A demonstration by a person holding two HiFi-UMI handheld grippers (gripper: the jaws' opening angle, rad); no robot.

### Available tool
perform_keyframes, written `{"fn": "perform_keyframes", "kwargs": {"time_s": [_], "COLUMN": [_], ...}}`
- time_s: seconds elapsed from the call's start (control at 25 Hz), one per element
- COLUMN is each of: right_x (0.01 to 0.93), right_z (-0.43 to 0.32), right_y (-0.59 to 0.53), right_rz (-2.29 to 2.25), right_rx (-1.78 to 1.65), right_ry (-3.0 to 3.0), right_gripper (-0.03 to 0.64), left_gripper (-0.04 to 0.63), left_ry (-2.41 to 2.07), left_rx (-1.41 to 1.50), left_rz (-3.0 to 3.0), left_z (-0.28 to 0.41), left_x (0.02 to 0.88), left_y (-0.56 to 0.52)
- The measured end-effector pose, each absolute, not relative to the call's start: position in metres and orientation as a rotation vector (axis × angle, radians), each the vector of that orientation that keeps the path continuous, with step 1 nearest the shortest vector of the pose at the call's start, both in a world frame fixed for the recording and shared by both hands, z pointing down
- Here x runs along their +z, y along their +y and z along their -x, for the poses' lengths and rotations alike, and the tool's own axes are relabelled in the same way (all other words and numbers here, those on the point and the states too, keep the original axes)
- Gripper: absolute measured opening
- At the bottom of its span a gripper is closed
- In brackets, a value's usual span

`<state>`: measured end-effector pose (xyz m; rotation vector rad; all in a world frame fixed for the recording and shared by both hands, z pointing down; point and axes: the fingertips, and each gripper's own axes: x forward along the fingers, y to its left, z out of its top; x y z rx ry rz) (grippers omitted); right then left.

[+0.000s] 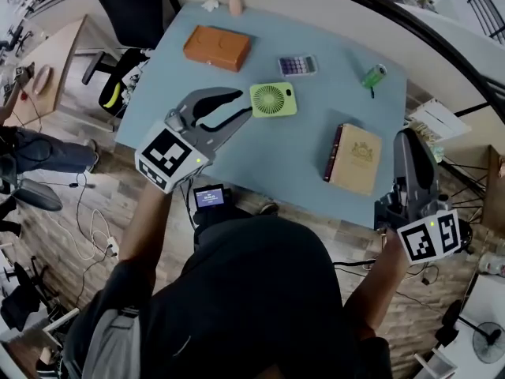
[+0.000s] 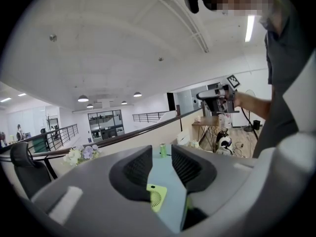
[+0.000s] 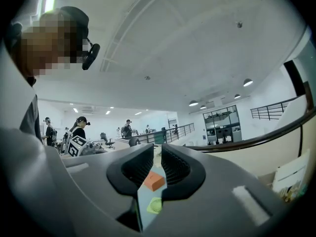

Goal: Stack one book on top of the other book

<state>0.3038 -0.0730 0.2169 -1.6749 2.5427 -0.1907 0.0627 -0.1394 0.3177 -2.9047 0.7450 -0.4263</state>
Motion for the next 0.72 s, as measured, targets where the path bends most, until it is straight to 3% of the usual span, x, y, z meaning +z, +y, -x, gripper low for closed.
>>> {"fn": "perform_keyframes", "kwargs": {"time_s": [0.72], "right_x": [0.204], "right_z": [-0.155], "right_y": [-0.097], "right_rz": [1.655], "right_rx": [-0.167], "right_ry": [2.644], "right_gripper": [0.052], "left_gripper": [0.178], "left_ry": [0.873], "left_rx": [-0.299], "left_rz": [2.957], "left_z": [0.084], "left_x": [0.310], "left_y": [-0.144]}}
